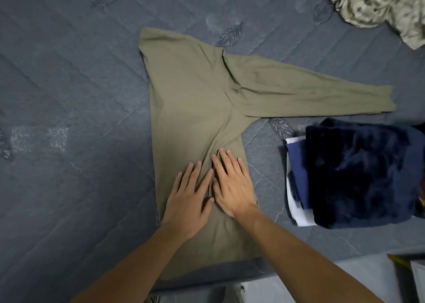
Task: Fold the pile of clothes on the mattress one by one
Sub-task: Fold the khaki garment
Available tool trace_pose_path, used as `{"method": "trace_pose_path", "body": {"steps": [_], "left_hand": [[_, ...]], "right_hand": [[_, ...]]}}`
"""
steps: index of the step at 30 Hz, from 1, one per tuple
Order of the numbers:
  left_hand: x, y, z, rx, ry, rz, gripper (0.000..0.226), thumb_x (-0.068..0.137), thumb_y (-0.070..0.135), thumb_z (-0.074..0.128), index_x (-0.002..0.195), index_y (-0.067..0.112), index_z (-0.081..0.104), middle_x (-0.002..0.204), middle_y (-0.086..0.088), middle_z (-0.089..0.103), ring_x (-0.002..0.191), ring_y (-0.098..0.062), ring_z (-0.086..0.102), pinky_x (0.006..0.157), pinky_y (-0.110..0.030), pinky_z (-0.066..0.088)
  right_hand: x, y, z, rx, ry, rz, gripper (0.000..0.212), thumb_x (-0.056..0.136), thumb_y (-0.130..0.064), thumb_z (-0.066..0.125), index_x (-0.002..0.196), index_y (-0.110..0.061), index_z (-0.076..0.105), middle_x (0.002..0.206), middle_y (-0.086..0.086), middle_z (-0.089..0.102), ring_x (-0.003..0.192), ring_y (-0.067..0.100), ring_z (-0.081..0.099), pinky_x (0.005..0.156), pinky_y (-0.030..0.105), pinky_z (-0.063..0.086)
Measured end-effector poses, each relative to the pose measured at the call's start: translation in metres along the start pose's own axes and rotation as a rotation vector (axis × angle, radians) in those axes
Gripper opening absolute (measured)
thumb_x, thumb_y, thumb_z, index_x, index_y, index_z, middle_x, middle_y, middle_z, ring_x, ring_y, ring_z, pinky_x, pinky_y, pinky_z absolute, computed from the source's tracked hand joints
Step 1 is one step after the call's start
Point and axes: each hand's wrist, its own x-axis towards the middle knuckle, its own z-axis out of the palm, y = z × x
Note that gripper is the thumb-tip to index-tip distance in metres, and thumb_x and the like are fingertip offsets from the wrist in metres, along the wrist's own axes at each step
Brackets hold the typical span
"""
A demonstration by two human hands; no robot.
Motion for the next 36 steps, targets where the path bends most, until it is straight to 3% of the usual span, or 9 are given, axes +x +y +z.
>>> {"method": "trace_pose_path", "body": {"steps": [2,4,8,14,19,23,28,33,36], "left_hand": [[0.052,-0.002,-0.013,-0.016,0.051,-0.001,0.069,0.098,0.045,0.035,0.162,0.02,0.03,0.171,-0.01,0.021,0.159,-0.029,0.016,0.126,-0.05,0.023],[0.102,-0.001,-0.024,-0.037,0.088,0.016,0.07,0.097,0.043,0.032,0.16,0.015,0.033,0.169,-0.012,0.026,0.157,-0.031,0.022,0.126,-0.05,0.024],[0.197,0.016,-0.031,-0.015,0.07,0.026,0.074,0.097,0.052,0.023,0.162,0.018,0.031,0.169,-0.013,0.026,0.157,-0.032,0.021,0.126,-0.05,0.024],[0.33,0.109,-0.018,0.051,0.034,0.103,0.071,0.098,0.06,0.018,0.159,0.03,0.038,0.17,-0.008,0.024,0.158,-0.032,0.018,0.126,-0.052,0.016],[0.426,0.21,-0.007,0.039,-0.038,0.196,0.074,0.096,0.067,0.021,0.154,0.029,0.046,0.171,-0.007,0.02,0.158,-0.032,0.014,0.126,-0.057,0.012],[0.476,0.265,0.003,0.184,-0.137,0.181,0.066,0.1,0.063,0.043,0.16,0.049,0.02,0.174,0.002,0.0,0.16,-0.023,-0.004,0.125,-0.062,0.003],[0.502,0.301,0.016,0.226,-0.193,0.042,0.089,0.08,0.095,0.029,0.154,0.063,-0.008,0.172,0.004,-0.019,0.158,-0.023,-0.021,0.121,-0.071,-0.006],[0.501,0.32,0.021,0.302,-0.132,-0.002,0.099,0.075,0.1,0.019,0.157,0.055,-0.013,0.171,-0.003,-0.024,0.157,-0.029,-0.021,0.121,-0.071,-0.003],[0.493,0.336,0.021,0.362,-0.075,0.037,0.092,0.09,0.083,0.032,0.163,0.041,-0.004,0.171,-0.008,-0.021,0.159,-0.031,-0.015,0.124,-0.066,0.004]], "right_hand": [[0.041,0.007,-0.02,-0.02,0.114,0.024,0.05,0.09,-0.032,0.047,0.137,-0.015,0.053,0.14,0.009,0.051,0.125,0.031,0.049,0.106,0.045,0.038],[0.079,0.023,-0.039,-0.012,0.218,0.044,0.038,0.088,-0.032,0.049,0.122,-0.017,0.055,0.121,0.008,0.052,0.108,0.03,0.049,0.089,0.045,0.04],[0.152,0.1,-0.065,0.094,0.101,0.052,0.051,0.094,-0.034,0.049,0.144,-0.021,0.049,0.151,0.009,0.043,0.134,0.03,0.041,0.103,0.048,0.042],[0.215,0.276,-0.102,0.039,-0.299,0.081,0.07,0.101,-0.039,0.045,0.165,-0.03,0.018,0.174,-0.003,0.005,0.16,0.024,0.003,0.128,0.051,0.014],[0.221,0.398,-0.146,0.035,-0.407,0.008,0.072,0.1,-0.027,0.051,0.164,-0.028,0.021,0.172,0.004,0.014,0.157,0.031,0.013,0.127,0.047,0.017],[0.184,0.504,-0.144,-0.048,-0.188,0.11,0.066,0.094,-0.03,0.063,0.154,-0.033,0.035,0.162,-0.002,0.028,0.148,0.031,0.028,0.118,0.06,0.032],[0.176,0.587,-0.164,-0.068,-0.182,0.303,0.071,0.086,-0.048,0.077,0.141,-0.02,0.041,0.146,0.008,0.04,0.138,0.034,0.038,0.11,0.054,0.037],[0.198,0.613,-0.188,-0.165,-0.413,0.374,0.07,0.08,-0.061,0.08,0.133,-0.022,0.058,0.136,0.009,0.061,0.132,0.033,0.052,0.116,0.052,0.028],[0.199,0.624,-0.196,-0.149,-0.532,0.42,0.073,0.079,-0.058,0.083,0.136,-0.018,0.062,0.139,0.011,0.06,0.131,0.035,0.055,0.111,0.047,0.037]]}}
